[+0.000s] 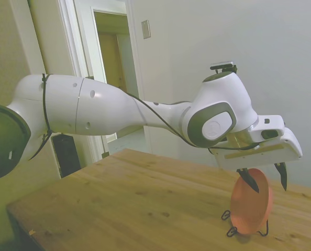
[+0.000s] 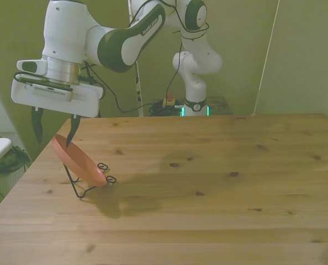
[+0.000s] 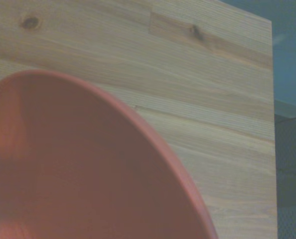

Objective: Unload the plate

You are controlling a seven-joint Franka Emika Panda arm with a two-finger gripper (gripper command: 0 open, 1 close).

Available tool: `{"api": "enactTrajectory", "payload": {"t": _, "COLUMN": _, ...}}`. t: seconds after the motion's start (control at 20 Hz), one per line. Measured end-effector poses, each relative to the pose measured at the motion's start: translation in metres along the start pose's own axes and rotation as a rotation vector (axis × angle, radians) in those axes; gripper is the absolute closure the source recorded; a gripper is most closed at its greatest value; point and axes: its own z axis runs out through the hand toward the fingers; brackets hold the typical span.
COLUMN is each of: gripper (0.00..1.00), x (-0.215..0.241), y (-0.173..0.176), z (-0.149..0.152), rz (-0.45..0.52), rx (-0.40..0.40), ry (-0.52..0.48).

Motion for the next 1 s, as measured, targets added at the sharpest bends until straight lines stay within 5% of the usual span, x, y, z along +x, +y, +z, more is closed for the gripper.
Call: {"api": "enactTrajectory", "payload": {"t": 1.0, "gripper": 1.0, "x": 0.0003, "y": 0.0032, "z": 0.003, "rz": -0.013, "rx": 0.014, "ry": 0.01}}
